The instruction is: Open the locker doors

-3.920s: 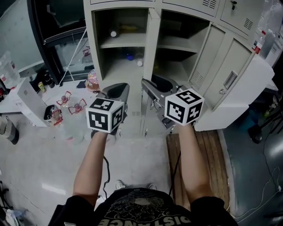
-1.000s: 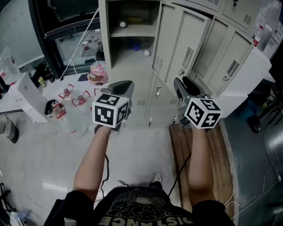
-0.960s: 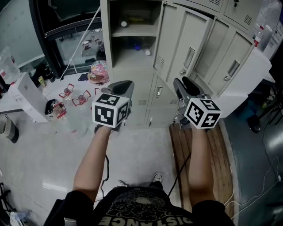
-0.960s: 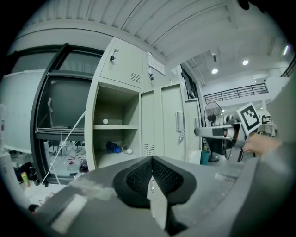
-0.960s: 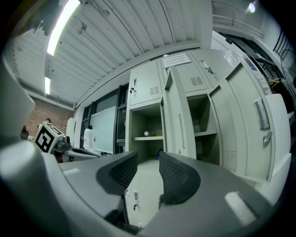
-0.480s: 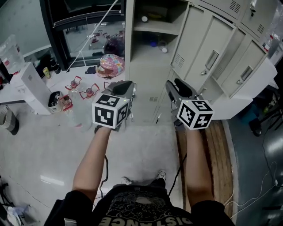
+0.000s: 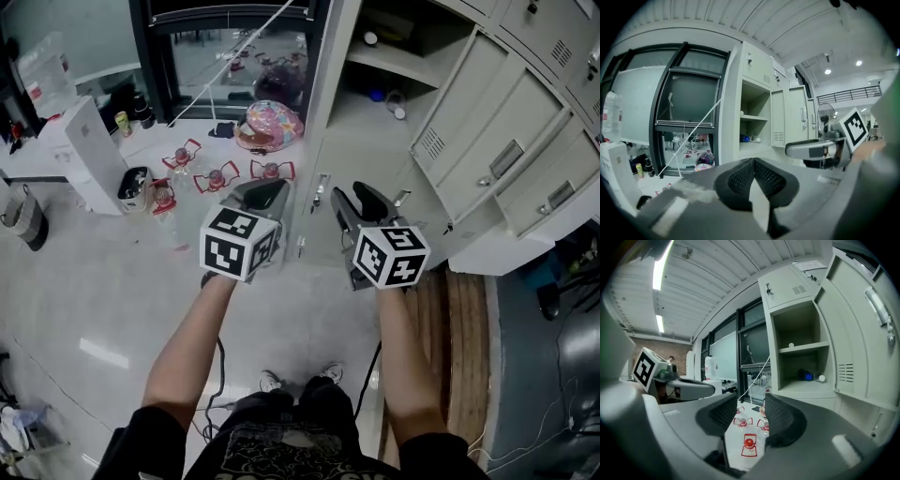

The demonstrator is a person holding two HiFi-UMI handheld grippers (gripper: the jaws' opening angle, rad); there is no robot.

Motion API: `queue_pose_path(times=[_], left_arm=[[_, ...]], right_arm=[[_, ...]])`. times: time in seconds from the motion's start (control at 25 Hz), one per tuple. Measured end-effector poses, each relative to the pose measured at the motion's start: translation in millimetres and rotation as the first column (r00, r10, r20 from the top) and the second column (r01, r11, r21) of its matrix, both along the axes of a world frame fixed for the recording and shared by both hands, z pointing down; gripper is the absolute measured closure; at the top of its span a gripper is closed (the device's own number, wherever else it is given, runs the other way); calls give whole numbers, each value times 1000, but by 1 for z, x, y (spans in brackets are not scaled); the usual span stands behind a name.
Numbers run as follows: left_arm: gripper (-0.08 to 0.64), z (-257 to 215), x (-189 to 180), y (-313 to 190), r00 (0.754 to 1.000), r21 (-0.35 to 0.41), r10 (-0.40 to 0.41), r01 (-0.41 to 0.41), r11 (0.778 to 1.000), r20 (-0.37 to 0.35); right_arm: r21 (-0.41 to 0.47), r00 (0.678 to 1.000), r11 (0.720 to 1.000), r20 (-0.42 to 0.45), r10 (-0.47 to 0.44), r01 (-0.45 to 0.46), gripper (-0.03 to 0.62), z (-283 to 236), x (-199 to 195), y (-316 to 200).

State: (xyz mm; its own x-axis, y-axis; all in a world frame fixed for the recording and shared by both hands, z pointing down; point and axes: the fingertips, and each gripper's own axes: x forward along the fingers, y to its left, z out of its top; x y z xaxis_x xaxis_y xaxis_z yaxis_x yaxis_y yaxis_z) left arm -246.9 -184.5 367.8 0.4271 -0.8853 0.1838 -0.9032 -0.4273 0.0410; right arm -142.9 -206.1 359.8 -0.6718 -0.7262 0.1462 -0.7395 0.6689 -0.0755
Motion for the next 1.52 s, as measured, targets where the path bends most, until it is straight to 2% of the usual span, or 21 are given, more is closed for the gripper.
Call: queue_pose_path(times=[0.12,0.28,0.4,0.56,1.04,1.52], left_arm=[[557,9,-9,-9,1000,-7,-3,3,1000,-17],[557,28,-14,-17,1000,-21,-4,5,1000,13],[557,45,-17,-27,1000,-42,-20,20,999,5],[557,67,-16,-46,1000,-47,-27,27,999,15],[557,155,-10,-95,999,-88,-45,45,995,7],[557,220,3,-139,1000,-89,-15,14,996,-7]], right_arm=[[-20,1000,1000,-19,-24,23,410,22,-15,-9],[-43,999,999,12,-33,33,410,51,-28,-28],[-59,999,998,26,-32,34,410,74,-36,-45],[-76,999,997,42,-22,25,407,106,-38,-72],[-95,1000,995,2,-29,29,400,196,-37,-139],[-94,1000,995,-5,-29,29,400,261,-45,-195]])
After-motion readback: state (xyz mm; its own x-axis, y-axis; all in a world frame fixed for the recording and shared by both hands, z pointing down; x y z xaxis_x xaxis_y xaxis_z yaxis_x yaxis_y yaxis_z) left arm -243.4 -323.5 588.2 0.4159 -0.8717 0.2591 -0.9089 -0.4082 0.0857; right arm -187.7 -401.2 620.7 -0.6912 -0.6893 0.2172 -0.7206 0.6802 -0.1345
